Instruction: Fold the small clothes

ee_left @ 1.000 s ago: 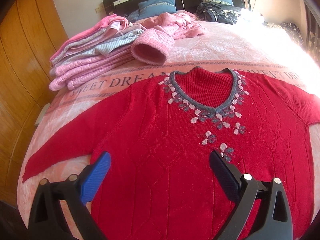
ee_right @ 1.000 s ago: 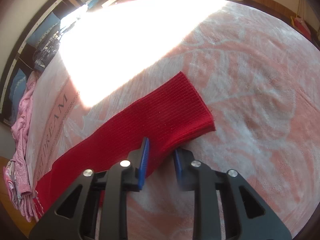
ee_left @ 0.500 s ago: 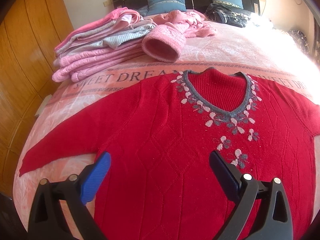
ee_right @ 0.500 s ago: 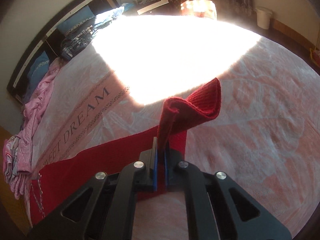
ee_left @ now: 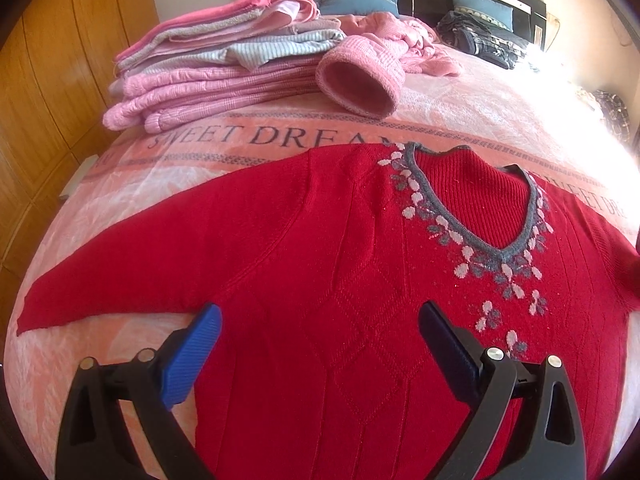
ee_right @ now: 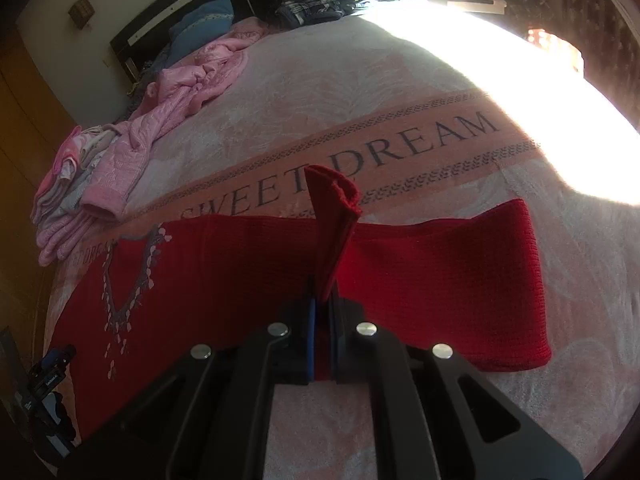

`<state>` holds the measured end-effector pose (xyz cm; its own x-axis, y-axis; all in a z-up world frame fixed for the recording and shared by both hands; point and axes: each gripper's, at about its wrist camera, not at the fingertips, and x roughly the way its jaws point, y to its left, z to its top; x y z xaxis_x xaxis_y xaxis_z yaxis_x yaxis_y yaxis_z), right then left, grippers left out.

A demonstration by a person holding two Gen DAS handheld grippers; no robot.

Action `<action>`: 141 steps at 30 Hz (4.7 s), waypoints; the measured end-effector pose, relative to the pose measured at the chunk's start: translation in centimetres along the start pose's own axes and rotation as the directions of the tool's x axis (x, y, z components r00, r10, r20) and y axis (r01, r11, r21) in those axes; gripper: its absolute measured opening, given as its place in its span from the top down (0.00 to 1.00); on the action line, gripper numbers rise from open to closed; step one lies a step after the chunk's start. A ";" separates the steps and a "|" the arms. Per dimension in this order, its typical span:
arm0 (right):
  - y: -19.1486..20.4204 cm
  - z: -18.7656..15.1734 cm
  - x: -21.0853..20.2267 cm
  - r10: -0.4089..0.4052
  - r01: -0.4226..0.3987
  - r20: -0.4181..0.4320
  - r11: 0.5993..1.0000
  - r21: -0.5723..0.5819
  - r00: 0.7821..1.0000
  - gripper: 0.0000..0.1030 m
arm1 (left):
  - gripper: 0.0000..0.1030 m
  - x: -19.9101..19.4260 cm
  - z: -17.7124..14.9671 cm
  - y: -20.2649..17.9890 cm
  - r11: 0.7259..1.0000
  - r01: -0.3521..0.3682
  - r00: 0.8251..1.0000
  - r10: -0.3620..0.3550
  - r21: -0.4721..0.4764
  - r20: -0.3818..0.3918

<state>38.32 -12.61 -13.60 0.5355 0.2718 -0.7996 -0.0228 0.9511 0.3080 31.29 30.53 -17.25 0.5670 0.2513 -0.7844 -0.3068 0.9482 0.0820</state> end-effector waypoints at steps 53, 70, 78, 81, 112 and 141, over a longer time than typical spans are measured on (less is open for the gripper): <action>0.5 -7.0 -0.4 0.215 -0.226 -0.150 0.972 -0.063 0.965 0.70 | 0.44 3.3 2.2 -15.2 0.893 0.444 0.878 -0.449 -0.068 -0.166; -2.0 -7.6 -1.0 0.222 -0.225 -0.141 0.974 -0.002 0.965 0.71 | 0.96 -1.3 3.7 -10.7 0.924 0.361 0.933 -0.356 -0.129 0.060; 1.8 -5.7 -0.3 0.256 -0.260 -0.121 0.965 -0.019 0.959 0.71 | 0.96 -2.1 5.2 -1.6 0.943 0.283 0.956 -0.262 -0.174 0.135; 3.4 -4.9 0.6 0.278 -0.280 -0.121 0.960 -0.006 0.953 0.71 | 0.96 -0.7 4.9 0.8 0.948 0.255 0.965 -0.237 -0.192 0.113; 7.8 -4.4 5.3 0.190 -0.200 -0.197 0.979 -0.031 0.962 0.60 | 0.70 5.1 2.4 2.4 0.945 0.250 0.962 -0.267 -0.210 -0.058; 17.0 -12.1 2.4 0.234 -0.323 -0.383 0.928 -0.185 0.894 0.47 | 0.49 0.6 -9.7 37.3 0.685 0.090 0.988 -0.152 -0.723 -0.021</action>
<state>28.98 6.01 -16.48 0.1502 0.5219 -0.8397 -0.3500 0.8224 0.4485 12.77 64.18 -20.62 0.5909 0.0998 -0.8005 -0.7115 0.5321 -0.4589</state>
